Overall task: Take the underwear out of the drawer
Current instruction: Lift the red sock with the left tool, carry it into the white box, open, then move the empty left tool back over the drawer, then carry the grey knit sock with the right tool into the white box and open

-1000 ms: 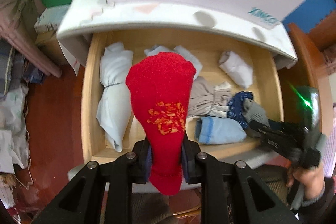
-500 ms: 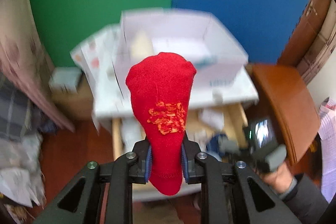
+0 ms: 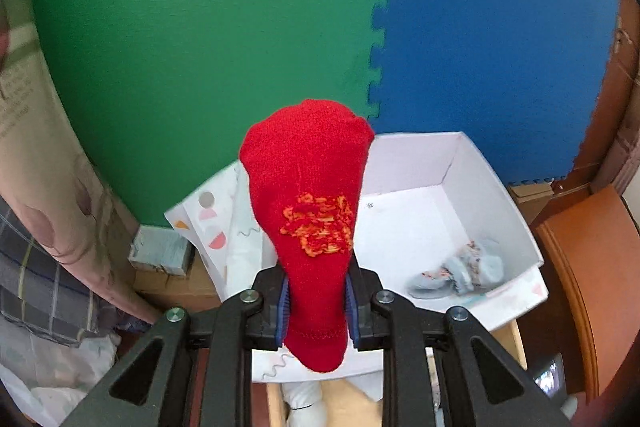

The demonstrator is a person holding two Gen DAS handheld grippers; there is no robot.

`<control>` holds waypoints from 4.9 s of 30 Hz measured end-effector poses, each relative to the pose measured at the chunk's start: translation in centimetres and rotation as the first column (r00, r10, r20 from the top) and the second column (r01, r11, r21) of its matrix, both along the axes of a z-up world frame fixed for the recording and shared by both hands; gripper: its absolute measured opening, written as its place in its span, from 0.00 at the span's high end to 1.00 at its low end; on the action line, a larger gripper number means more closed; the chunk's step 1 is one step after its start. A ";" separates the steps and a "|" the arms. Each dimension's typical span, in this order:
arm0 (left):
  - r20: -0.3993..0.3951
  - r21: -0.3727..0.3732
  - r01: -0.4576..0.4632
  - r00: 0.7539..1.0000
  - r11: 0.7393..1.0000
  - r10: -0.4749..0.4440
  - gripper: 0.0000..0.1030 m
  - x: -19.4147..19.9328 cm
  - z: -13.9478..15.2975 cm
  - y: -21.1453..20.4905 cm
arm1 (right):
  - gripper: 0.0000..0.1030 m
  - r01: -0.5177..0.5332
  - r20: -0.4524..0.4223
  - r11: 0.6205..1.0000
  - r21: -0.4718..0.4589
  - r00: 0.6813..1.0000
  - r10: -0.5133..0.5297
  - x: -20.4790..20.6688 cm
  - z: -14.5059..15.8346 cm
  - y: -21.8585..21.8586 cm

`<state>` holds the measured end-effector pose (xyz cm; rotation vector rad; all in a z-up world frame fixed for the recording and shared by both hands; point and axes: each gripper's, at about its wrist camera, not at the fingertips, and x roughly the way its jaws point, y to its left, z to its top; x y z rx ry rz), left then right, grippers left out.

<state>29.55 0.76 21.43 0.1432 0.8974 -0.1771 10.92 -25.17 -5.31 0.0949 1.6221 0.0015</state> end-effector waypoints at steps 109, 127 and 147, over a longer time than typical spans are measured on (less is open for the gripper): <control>-0.171 -0.007 -0.195 0.967 0.981 0.191 0.48 -18.4 -18.5 4.8 | 0.70 -0.119 0.455 0.978 -0.172 0.871 0.186 18.4 21.5 11.3; -0.169 -0.024 -0.203 0.966 0.979 0.196 0.48 -18.4 -18.4 5.0 | 0.69 -0.110 0.359 0.983 -0.146 0.920 0.156 20.8 15.4 11.8; -0.172 -0.011 -0.207 0.964 0.978 0.202 0.48 -18.4 -18.5 5.0 | 0.54 -0.141 0.435 0.980 -0.141 0.880 0.189 17.8 20.3 11.6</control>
